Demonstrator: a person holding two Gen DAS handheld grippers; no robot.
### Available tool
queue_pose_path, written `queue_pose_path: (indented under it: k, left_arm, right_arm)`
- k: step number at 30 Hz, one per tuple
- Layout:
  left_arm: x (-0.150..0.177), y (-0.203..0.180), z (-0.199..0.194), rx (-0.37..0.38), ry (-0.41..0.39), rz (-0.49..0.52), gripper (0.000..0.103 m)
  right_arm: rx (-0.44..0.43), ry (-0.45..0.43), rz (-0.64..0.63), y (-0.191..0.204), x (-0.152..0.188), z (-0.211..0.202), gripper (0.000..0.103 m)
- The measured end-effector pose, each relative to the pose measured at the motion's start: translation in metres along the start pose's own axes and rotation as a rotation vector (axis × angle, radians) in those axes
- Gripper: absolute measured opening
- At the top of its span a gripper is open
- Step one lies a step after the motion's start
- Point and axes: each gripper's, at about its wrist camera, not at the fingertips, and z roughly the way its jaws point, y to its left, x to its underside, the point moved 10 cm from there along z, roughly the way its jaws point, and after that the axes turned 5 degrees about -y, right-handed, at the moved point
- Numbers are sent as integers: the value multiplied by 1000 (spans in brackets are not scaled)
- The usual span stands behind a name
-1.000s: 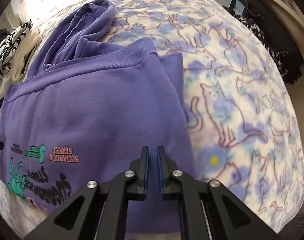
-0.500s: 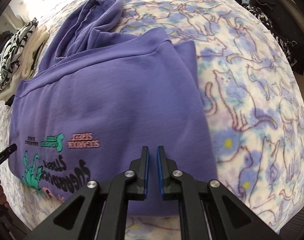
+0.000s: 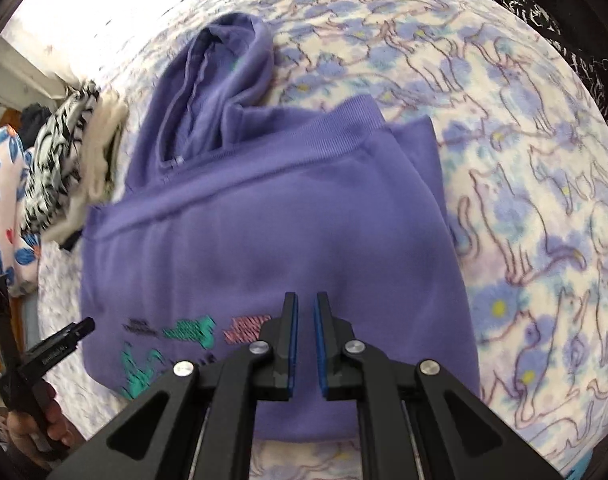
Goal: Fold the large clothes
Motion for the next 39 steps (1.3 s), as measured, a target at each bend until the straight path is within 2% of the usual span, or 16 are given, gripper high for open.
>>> queue_pose_path:
  k: [5, 10, 14, 20, 23, 25, 27, 32, 35, 39]
  left_arm:
    - [-38, -20, -16, 15, -32, 38, 64]
    - [-83, -38, -25, 28, -61, 81, 65]
    - [-132, -52, -35, 41, -131, 130, 65]
    - [-214, -69, -36, 47, -215, 189, 65]
    - [-251, -81, -20, 56, -217, 205, 65]
    - [-273, -93, -2, 65, -211, 215, 65]
    - [-285, -104, 16, 77, -188, 216, 65]
    - [-305, -131, 74, 103, -114, 202, 65]
    - [-306, -141, 104, 113, -72, 200, 65]
    - [-302, -147, 133, 91, -33, 229, 65]
  right_arm:
    - [-28, 3, -37, 17, -29, -5, 8]
    - [4, -9, -124, 29, -61, -11, 8]
    - [4, -39, -166, 36, -93, -18, 8]
    - [-4, -117, -192, 47, -162, -24, 10]
    - [-11, -145, -191, 51, -193, -17, 17]
    - [-17, -164, -178, 52, -213, -6, 32]
    - [-50, -162, -154, 54, -231, 12, 37]
    - [-58, -142, -109, 54, -258, 65, 37]
    - [-62, -110, -86, 53, -263, 95, 37]
    - [-21, -68, -100, 53, -262, 135, 37]
